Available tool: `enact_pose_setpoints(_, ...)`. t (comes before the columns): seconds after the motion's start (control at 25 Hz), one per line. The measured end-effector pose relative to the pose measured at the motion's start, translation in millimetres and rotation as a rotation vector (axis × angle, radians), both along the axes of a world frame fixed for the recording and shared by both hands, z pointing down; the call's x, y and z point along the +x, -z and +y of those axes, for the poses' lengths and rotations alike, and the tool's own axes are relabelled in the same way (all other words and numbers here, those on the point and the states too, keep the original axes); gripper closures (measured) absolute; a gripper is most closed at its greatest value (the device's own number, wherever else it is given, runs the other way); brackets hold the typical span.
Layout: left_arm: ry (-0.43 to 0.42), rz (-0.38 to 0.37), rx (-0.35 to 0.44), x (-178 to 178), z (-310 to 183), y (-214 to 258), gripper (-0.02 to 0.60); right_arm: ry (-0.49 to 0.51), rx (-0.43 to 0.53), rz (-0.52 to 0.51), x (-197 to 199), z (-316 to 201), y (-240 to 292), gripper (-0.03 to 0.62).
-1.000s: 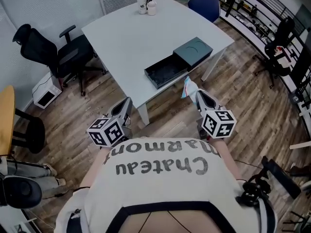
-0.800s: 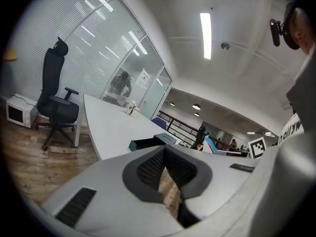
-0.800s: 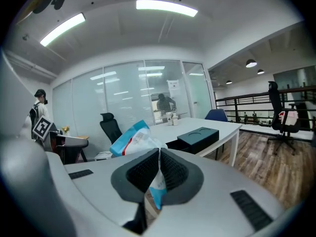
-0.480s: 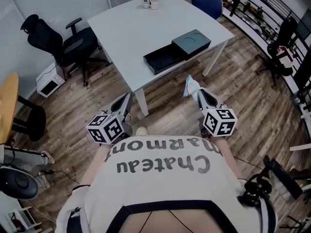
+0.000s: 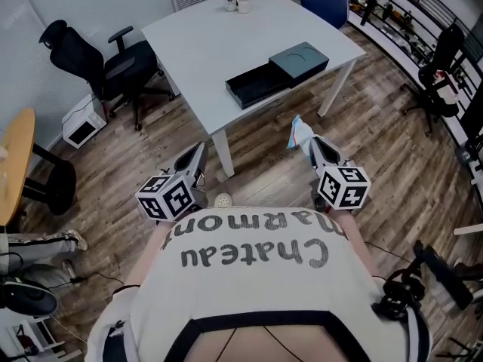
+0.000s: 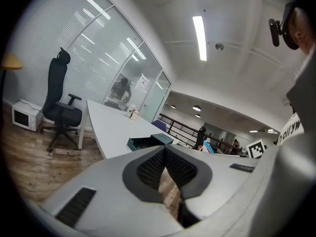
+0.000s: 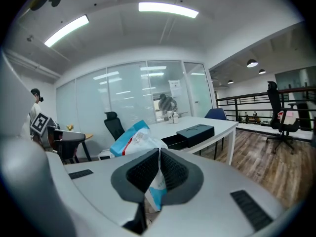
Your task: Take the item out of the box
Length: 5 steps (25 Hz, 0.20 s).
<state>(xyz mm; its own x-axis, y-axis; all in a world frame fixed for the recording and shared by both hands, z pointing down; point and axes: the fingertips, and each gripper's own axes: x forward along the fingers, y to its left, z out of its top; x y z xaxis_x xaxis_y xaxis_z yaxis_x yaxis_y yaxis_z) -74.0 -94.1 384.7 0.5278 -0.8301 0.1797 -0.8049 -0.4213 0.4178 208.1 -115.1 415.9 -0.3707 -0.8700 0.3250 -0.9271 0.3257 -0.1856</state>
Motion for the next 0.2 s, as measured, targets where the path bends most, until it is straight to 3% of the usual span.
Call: enact_pose_setpoints(0.2, 0.001, -0.003, 0.004, 2.5, 3.9, 5.1, 0.588, 0.001, -0.006, 0.007, 3.3, 3.6, 1.3, 0.584)
